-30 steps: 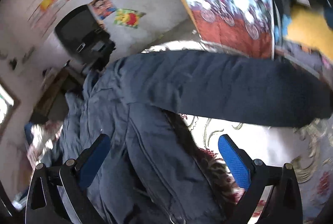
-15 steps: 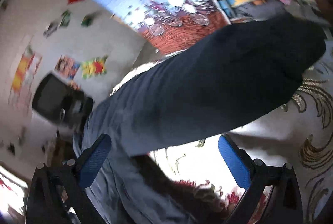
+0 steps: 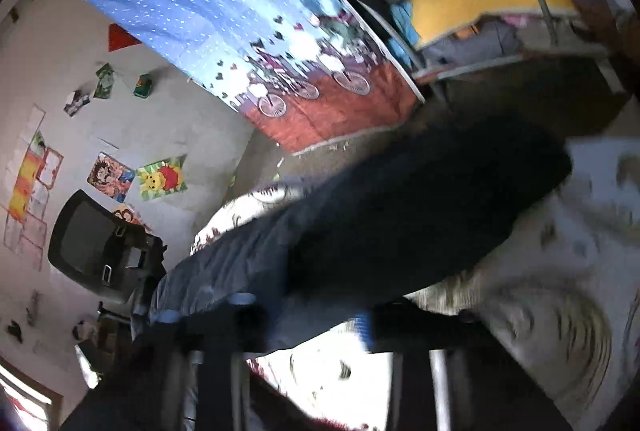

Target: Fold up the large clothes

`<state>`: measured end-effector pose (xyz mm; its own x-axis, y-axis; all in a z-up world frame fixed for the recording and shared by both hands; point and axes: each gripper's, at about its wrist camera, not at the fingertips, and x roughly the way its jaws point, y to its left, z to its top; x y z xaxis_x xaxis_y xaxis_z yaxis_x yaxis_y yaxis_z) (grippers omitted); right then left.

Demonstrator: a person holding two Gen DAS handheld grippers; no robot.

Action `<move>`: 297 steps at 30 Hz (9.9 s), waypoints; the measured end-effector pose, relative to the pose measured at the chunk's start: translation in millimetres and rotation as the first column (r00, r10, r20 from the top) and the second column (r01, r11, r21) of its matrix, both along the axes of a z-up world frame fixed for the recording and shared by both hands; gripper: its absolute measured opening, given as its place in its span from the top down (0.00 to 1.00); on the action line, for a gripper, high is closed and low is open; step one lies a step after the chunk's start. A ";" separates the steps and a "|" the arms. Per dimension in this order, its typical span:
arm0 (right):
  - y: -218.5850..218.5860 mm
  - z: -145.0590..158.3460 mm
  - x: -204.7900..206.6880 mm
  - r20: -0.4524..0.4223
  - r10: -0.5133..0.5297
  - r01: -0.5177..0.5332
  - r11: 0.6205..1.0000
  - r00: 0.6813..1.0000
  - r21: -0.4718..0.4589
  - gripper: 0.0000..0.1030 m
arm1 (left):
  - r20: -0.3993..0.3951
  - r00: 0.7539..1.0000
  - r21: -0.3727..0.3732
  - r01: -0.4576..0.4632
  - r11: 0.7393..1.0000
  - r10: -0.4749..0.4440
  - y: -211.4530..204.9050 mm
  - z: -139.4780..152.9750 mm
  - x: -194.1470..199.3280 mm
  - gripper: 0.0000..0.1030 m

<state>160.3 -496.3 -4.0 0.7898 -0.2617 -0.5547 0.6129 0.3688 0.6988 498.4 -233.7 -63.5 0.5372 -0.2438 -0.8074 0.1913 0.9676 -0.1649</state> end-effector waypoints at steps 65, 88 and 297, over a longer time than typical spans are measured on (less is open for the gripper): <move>332.8 -17.3 293.3 -0.554 0.743 -0.911 0.186 0.376 -0.368 0.26 | -0.105 0.941 -0.099 -0.333 0.938 0.322 395.9 43.4 -125.6 0.02; 508.2 -17.2 258.7 -0.610 0.780 -0.863 -0.205 0.141 -0.461 0.12 | -0.275 0.361 -0.510 -0.840 0.183 0.891 630.8 61.6 -335.0 0.03; 286.6 108.6 405.8 -0.308 0.860 -0.863 0.252 0.407 -0.439 0.95 | -0.004 0.996 -0.295 -0.085 0.952 0.087 328.6 82.4 49.3 0.99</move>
